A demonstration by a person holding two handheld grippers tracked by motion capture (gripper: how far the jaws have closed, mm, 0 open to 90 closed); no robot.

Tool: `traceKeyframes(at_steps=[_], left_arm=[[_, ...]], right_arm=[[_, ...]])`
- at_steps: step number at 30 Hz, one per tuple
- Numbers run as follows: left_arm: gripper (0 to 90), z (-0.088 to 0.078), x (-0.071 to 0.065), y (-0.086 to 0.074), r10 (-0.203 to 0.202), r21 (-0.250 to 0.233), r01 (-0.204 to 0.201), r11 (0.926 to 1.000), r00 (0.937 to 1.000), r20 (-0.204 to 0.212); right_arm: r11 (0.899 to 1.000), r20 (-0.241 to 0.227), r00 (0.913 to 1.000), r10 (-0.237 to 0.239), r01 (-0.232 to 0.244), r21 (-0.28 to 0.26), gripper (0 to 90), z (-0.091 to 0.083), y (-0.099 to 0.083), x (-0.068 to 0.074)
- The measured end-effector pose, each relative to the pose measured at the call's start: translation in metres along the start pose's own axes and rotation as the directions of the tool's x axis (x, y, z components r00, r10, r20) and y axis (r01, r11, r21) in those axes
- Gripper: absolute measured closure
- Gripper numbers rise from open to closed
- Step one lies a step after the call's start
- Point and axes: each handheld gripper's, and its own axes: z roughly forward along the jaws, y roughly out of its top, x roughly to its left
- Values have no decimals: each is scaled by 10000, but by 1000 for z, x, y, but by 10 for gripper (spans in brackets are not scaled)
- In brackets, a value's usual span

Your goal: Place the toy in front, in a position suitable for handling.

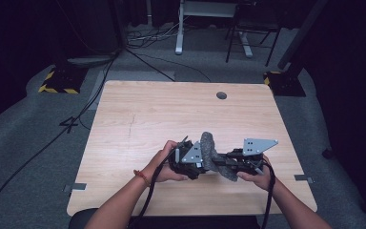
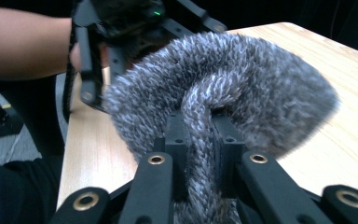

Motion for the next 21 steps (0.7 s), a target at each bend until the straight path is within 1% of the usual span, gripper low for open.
traceKeyframes(at_steps=[1, 2, 7, 9, 11, 13, 14, 15, 16, 17, 19, 21], left_arm=[[335, -2, 0, 1, -5, -96, 5, 10000, 10000, 28], [335, -2, 0, 1, 85, -145, -84, 9999, 9999, 75], [334, -4, -1, 1, 7, -293, -3, 9996, 9999, 136], [334, -5, -1, 1, 95, -242, -94, 9997, 9999, 56], [335, -7, -1, 2, 7, -457, -3, 9990, 10000, 87], [335, -10, -1, 3, 0, -636, 4, 9980, 10000, 53], [335, -11, -1, 4, 12, -726, -3, 9974, 9999, 114], [335, -11, -1, 4, 19, -771, -7, 9970, 9999, 161], [335, -10, -2, 5, 107, -707, -95, 9975, 9998, 166], [334, -9, -3, 5, 96, -682, -83, 9976, 9998, 184], [334, -8, -2, 3, -36, -648, 59, 9979, 9994, 345], [333, -7, 0, 1, -90, -560, 107, 9984, 9995, 296]], right_arm=[[10000, 62, 10000, 53, -53, 46, 802, 0, -1, -1], [9998, 43, 9999, 168, -168, 70, 802, 0, -2, -3], [9993, -12, 9994, 351, -351, 128, 802, 2, -4, -4], [9994, 166, 9995, 267, -271, 231, 802, 2, -4, -4], [9990, 298, 9992, 275, -285, 349, 802, 2, -5, -4], [9983, 540, 9980, 323, -349, 467, 802, 3, -7, -6], [9976, 603, 9975, 369, -403, 564, 802, 4, -8, -7], [9971, 418, 9978, 506, -529, 554, 802, 6, -10, -7], [9968, 294, 9985, 469, -487, 642, 802, 8, -10, -6], [9959, 260, 9991, 337, -358, 834, 801, 10, -9, -5], [9954, 294, 9995, 151, -178, 941, 802, 12, -8, -2], [9974, 163, 9997, 181, -192, 694, 802, 10, -9, -2]])
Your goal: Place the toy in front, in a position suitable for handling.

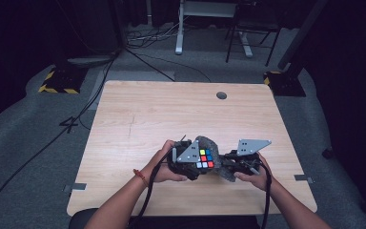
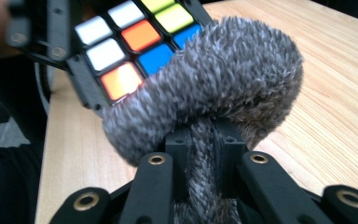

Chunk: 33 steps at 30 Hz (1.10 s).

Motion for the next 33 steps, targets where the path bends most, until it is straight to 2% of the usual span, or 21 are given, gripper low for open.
traceKeyframes(at_steps=[4, 6, 9, 10, 12, 15, 19, 22, 24, 27, 28, 29, 33], left_arm=[[332, 3, 1, -1, 52, 301, -47, 9995, 9999, -162], [332, 5, 0, -1, 138, 616, -120, 9980, 9995, -280], [332, 13, -2, -1, 155, 1007, -122, 9948, 9994, -325], [332, 14, -3, -1, 318, 1075, -283, 9938, 9990, -316], [333, 14, -3, -1, 375, 1135, -332, 9930, 9986, -363], [334, 11, -1, -1, 145, 879, -117, 9961, 9994, -318], [335, 6, 1, 0, 99, 684, -75, 9976, 9993, -355], [336, 3, 2, 1, -64, 353, 73, 9994, 9996, -270], [336, 0, 2, 2, -96, 151, 101, 9998, 9994, -321], [336, -4, 3, 4, -53, 84, 56, 9999, 9991, -414], [336, -4, 3, 3, -37, 167, 43, 9999, 9992, -389], [336, -3, 2, 2, 11, 273, 0, 9996, 9991, -419], [336, 3, 2, -1, -48, 521, 62, 9986, 9996, -276]], right_arm=[[9991, 158, 9996, -235, 240, -340, 802, -5, 4, 3], [9983, 359, 9984, -433, 446, -375, 802, -7, 6, 6], [9955, 158, 9980, -606, 616, -720, 802, -10, 11, 10], [9951, 193, 9970, -754, 765, -620, 802, -9, 13, 13], [9942, 307, 9948, -968, 981, -445, 801, -7, 15, 15], [9951, 410, 9963, -756, 780, -604, 800, -8, 13, 12], [9969, 610, 9963, -603, 632, -460, 800, -9, 11, 8], [9989, 770, 9960, -456, 462, -56, 800, -6, 5, 2], [9979, 965, 9942, -465, 419, 490, 800, -2, -1, -1], [9961, 791, 9963, -345, 278, 840, 800, 4, -6, -4], [9978, 600, 9978, -291, 255, 613, 800, 3, -4, -3], [9978, 600, 9978, -291, 255, 613, 800, 3, -4, -3], [9993, 219, 9993, -287, 291, -217, 800, -7, 3, 2]])
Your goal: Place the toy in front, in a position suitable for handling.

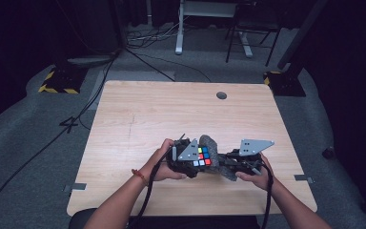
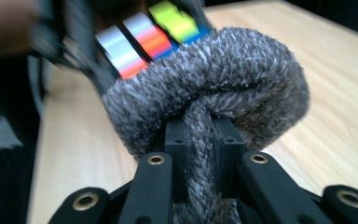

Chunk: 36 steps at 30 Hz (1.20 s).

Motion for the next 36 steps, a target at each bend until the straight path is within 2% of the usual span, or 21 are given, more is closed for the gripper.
traceKeyframes(at_steps=[3, 4, 6, 8, 9, 10, 12, 14, 15, 17, 19, 21, 25, 27, 29, 30, 32, 33, 36], left_arm=[[336, 3, -2, 2, 103, -103, -101, 9999, 9999, 110], [336, 3, -3, 3, 137, -125, -136, 9998, 9999, 93], [336, 2, -4, 4, 219, -102, -219, 9997, 9998, -27], [336, -2, -2, 3, -25, -493, 32, 9988, 9999, 137], [336, -3, -1, 4, -107, -684, 123, 9976, 9997, 225], [336, -6, -2, 5, -124, -851, 141, 9963, 9997, 195], [336, -10, -2, 7, -81, -1090, 110, 9940, 9996, 272], [335, -12, -2, 7, -51, -1215, 78, 9926, 9997, 227], [335, -14, -1, 7, -92, -1328, 122, 9911, 9997, 229], [335, -15, 0, 7, -150, -1459, 184, 9891, 9996, 247], [335, -16, 0, 8, -143, -1421, 179, 9897, 9996, 263], [335, -16, 1, 7, -225, -1528, 258, 9879, 9995, 233], [333, -16, 5, 3, -420, -1788, 527, 9825, 9971, 633], [332, -16, 5, 2, -278, -1593, 363, 9866, 9981, 550], [332, -11, 3, 1, 57, -940, -27, 9956, 9995, 322], [333, -9, 1, 0, 150, -799, -135, 9967, 9997, 188], [333, -6, 0, 0, 104, -773, -81, 9970, 9995, 300], [333, -6, 0, 1, 187, -694, -169, 9974, 9995, 249], [333, -4, -1, 3, 140, -528, -135, 9985, 9999, 81]], right_arm=[[9983, -177, 9998, 0, -11, -590, 800, -8, 6, 2], [9982, -166, 9999, 6, -16, -598, 800, -7, 6, 3], [9986, -107, 9999, 41, -46, -533, 800, -5, 5, 2], [9992, 56, 9997, 240, -238, -334, 800, -3, 2, -1], [9996, 279, 9993, 264, -261, -113, 800, 0, 0, -3], [9994, 284, 9990, 345, -345, 9, 800, 2, -2, -4], [9984, 64, 9987, 513, -515, 249, 800, 8, -5, -5], [9974, 49, 9992, 405, -408, 601, 801, 14, -7, -3], [9959, -105, 9990, 438, -428, 800, 801, 17, -8, -3], [9948, -185, 9989, 438, -419, 932, 800, 18, -8, -3], [9921, -341, 9987, 391, -348, 1203, 800, 22, -11, -1], [9930, -457, 9980, 438, -385, 1120, 800, 21, -10, -1], [9945, -1068, 9896, 960, -909, 512, 800, 18, -14, -5], [9944, -1311, 9857, 1058, -1040, 207, 800, 15, -15, -7], [9948, -1405, 9854, 966, -1001, -184, 800, 8, -11, -6], [9953, -1299, 9881, 826, -885, -402, 801, 3, -5, -5], [9996, -750, 9970, 212, -223, -143, 801, 0, 2, 2], [9999, -626, 9980, 79, -85, -99, 802, 0, 2, 4], [10000, -479, 9988, 54, -57, -70, 802, -1, 2, 5]])
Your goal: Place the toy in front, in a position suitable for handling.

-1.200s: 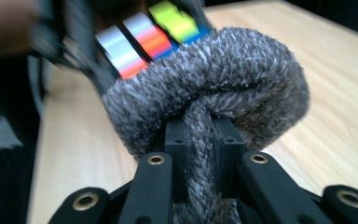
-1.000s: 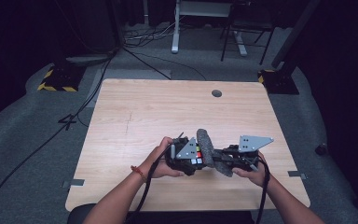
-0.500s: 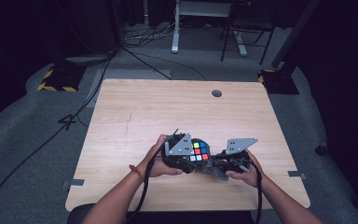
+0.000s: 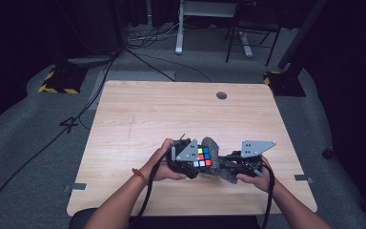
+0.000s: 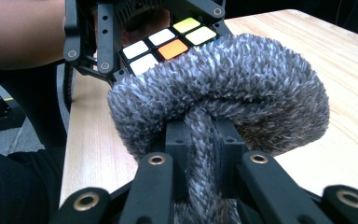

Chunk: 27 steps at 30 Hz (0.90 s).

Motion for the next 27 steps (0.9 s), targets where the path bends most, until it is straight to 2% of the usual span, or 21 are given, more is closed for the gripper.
traceKeyframes(at_steps=[5, 9, 14, 16, 18, 20, 22, 24, 26, 27], left_arm=[[332, 0, 1, 1, -56, 62, 56, 10000, 10000, 52], [332, 4, -1, 0, 134, 498, -132, 9987, 9999, -35], [332, 8, -2, 0, 176, 766, -176, 9969, 9998, 17], [333, 12, -3, -1, 202, 963, -209, 9951, 9998, 75], [333, 18, -5, -1, 378, 1364, -387, 9899, 9992, 91], [334, 22, -6, -2, 537, 1509, -534, 9871, 9986, 19], [335, 20, -2, -4, 279, 1288, -285, 9913, 9996, 65], [336, 14, 1, -5, 56, 976, -55, 9952, 10000, -9], [336, 5, 5, -5, -269, 452, 268, 9986, 9996, 18], [336, 2, 6, -4, -291, 232, 292, 9993, 9996, -70]], right_arm=[[9998, 242, 9996, -142, 144, -101, 804, 0, 4, 3], [9995, 298, 9993, -241, 247, -207, 804, 1, 8, 4], [9992, 285, 9990, -354, 359, -149, 804, 4, 11, 6], [9993, 227, 9994, -278, 284, -261, 803, 5, 12, 6], [9991, 120, 9995, -304, 307, -304, 803, 6, 13, 6], [9989, 95, 9992, -393, 395, -270, 802, 7, 14, 8], [9984, 279, 9980, -558, 561, -93, 802, 7, 15, 9], [9988, 539, 9973, -490, 492, -15, 802, 4, 12, 5], [9997, 760, 9969, -208, 196, 178, 802, 2, 5, -3], [9996, 805, 9967, 81, -101, 252, 801, 1, 0, -8]])
